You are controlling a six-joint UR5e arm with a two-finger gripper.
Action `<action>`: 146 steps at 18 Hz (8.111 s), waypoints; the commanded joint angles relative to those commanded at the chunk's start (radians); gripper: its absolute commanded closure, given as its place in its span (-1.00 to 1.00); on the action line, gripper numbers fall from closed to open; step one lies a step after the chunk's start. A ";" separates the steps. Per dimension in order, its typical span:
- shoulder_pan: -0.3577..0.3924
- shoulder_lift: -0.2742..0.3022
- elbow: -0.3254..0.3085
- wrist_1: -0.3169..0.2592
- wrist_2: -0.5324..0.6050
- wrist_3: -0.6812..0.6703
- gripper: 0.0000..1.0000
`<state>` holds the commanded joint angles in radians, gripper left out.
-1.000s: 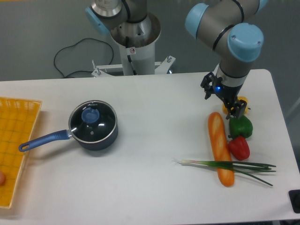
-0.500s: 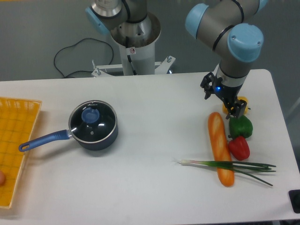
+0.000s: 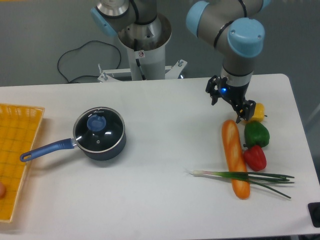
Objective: Open the lid
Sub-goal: 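Move the open gripper across the table toward the saucepan, then hover the gripper above the saucepan lid, aligning with the knob, then lower the open gripper down onto the blue lid knob, then close the gripper around the blue lid knob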
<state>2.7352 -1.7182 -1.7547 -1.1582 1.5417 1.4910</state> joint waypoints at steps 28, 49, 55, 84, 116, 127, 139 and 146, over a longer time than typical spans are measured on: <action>-0.336 0.166 -0.181 0.000 -0.005 -0.314 -1.00; -0.500 0.177 -0.238 0.003 0.015 -0.661 -1.00; -0.500 0.166 -0.232 0.005 0.018 -0.702 -1.00; -0.583 0.114 -0.232 0.107 -0.008 -0.893 -1.00; -0.660 -0.008 -0.184 0.184 -0.008 -1.002 -1.00; -0.669 -0.024 -0.174 0.187 0.000 -1.005 -0.98; -0.670 -0.023 -0.172 0.184 0.000 -0.999 -0.36; -0.669 -0.023 -0.169 0.183 0.000 -0.999 0.06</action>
<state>2.0663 -1.7411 -1.9236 -0.9756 1.5417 0.4924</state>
